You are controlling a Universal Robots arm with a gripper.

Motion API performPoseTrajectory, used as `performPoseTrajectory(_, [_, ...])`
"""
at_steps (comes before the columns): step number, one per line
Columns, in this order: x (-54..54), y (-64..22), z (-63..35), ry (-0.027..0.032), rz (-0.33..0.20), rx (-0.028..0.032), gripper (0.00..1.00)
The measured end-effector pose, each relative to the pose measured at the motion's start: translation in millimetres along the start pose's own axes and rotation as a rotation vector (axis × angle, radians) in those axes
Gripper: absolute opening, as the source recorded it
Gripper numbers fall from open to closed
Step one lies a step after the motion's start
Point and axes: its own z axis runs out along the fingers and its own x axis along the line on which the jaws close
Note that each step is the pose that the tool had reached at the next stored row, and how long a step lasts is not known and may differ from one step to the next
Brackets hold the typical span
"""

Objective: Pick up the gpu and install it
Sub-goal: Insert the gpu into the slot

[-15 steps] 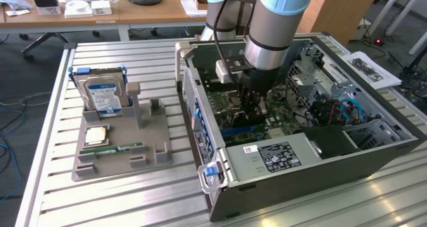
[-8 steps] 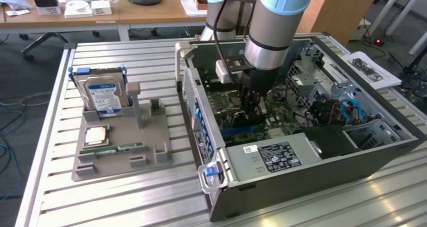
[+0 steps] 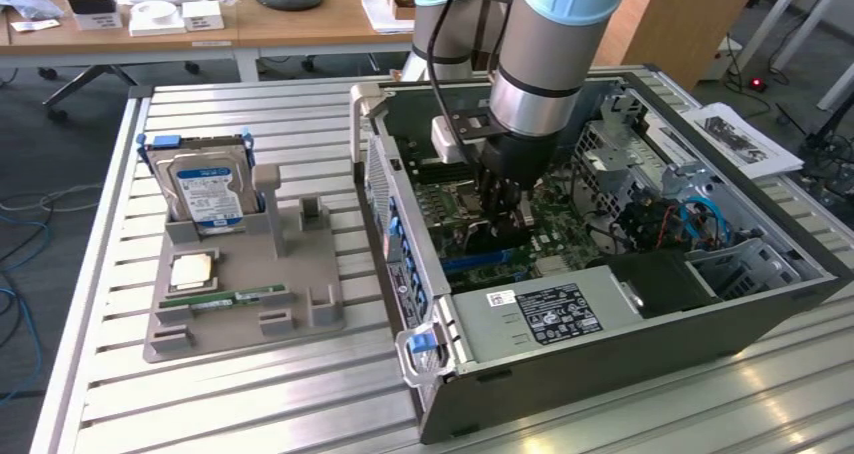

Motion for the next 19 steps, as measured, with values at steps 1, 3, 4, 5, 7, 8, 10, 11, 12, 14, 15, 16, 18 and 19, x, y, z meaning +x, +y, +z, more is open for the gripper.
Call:
performPoseTrajectory(1, [0.0,0.0,0.0,0.0,0.0,0.0,0.27])
performPoseTrajectory(3, [0.0,0.0,0.0,0.0003,0.0,-0.0001,0.27])
performPoseTrajectory(4, [0.1,0.0,0.3,0.0004,0.0,-0.0001,0.27])
performPoseTrajectory(5, [0.1,0.0,0.5,0.0004,0.0,-0.0002,0.27])
performPoseTrajectory(7, [0.1,0.0,0.6,0.0004,0.0,-0.0001,0.27])
performPoseTrajectory(8, [0.1,0.0,0.7,0.0002,0.0,-0.0001,0.27])
performPoseTrajectory(10, [0.0,0.0,0.7,0.0,0.0,0.0,0.27])
performPoseTrajectory(11, [0.0,0.0,0.7,-0.0001,0.0,0.0,0.27])
performPoseTrajectory(12, [0.0,0.0,0.6,0.0,0.0,0.0,0.27])
performPoseTrajectory(14, [0.1,0.0,0.6,0.0,0.0,0.0001,0.27])
performPoseTrajectory(15, [0.0,0.1,0.6,0.0001,0.0,0.0009,0.27])
performPoseTrajectory(16, [0.0,0.1,0.6,0.0001,0.0,0.0017,0.27])
performPoseTrajectory(18, [0.0,0.1,0.6,0.0001,-0.001,0.003,0.27])
performPoseTrajectory(19, [0.0,0.1,0.6,0.0,-0.001,0.0033,0.27])
